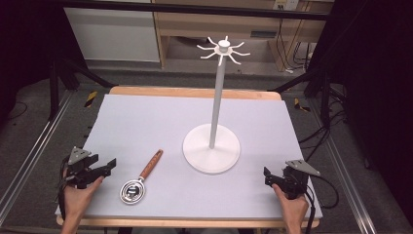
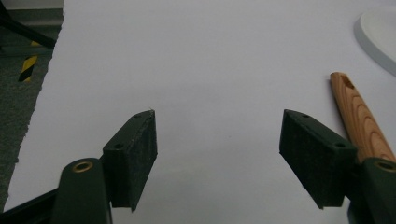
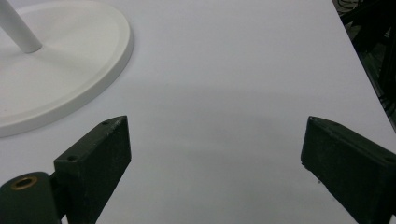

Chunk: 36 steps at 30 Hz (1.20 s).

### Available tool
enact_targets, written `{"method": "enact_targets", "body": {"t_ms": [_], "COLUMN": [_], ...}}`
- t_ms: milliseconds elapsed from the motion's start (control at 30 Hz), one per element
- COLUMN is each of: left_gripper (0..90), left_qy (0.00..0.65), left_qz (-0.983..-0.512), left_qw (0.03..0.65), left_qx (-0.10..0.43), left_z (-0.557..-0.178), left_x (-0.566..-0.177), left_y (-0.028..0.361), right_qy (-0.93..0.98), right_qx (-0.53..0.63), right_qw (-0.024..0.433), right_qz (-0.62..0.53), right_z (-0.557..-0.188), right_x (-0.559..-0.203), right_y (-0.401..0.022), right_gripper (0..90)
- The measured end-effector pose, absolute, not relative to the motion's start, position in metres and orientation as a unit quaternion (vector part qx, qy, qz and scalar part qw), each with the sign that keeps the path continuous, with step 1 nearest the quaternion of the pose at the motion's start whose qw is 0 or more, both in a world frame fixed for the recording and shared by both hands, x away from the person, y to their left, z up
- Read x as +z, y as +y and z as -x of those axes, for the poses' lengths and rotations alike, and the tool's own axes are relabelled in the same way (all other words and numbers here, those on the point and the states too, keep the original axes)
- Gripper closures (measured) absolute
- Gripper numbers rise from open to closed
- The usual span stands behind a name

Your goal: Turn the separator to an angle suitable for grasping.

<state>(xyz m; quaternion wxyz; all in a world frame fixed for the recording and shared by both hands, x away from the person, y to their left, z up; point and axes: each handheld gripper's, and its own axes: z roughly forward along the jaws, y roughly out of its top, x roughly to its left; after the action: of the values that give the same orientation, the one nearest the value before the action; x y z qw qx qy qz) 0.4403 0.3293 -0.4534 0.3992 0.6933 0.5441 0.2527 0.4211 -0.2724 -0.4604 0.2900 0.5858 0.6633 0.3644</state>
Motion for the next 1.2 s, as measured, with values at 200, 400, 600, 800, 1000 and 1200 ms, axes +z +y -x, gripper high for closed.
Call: {"method": "enact_targets", "body": {"t_ms": [200, 400, 600, 800, 1000, 1200], "left_gripper": [29.8, 32.3, 36.3, 39.1, 40.8, 42.3], "left_qy": [0.538, 0.531, 0.522, 0.512, 0.501, 0.488], "left_qz": [-0.692, -0.698, -0.711, -0.721, -0.729, -0.739], "left_qw": [0.414, 0.417, 0.409, 0.408, 0.407, 0.407], "left_qx": [0.244, 0.238, 0.235, 0.227, 0.226, 0.226], "left_z": [-0.436, -0.434, -0.433, -0.432, -0.430, -0.426], "left_x": [-0.445, -0.439, -0.437, -0.430, -0.423, -0.417], "left_y": [0.324, 0.318, 0.310, 0.303, 0.295, 0.286], "right_qy": [0.673, 0.676, 0.681, 0.683, 0.684, 0.684], "right_qx": [0.355, 0.349, 0.340, 0.338, 0.336, 0.338], "right_qw": [0.289, 0.292, 0.292, 0.292, 0.294, 0.295], "right_qz": [-0.581, -0.579, -0.579, -0.577, -0.576, -0.576], "right_z": [-0.422, -0.421, -0.421, -0.421, -0.420, -0.420], "right_x": [-0.461, -0.461, -0.462, -0.461, -0.461, -0.460], "right_y": [-0.269, -0.267, -0.266, -0.265, -0.266, -0.267], "right_gripper": [9.1, 9.1, 9.1, 9.1, 9.1, 9.1]}}
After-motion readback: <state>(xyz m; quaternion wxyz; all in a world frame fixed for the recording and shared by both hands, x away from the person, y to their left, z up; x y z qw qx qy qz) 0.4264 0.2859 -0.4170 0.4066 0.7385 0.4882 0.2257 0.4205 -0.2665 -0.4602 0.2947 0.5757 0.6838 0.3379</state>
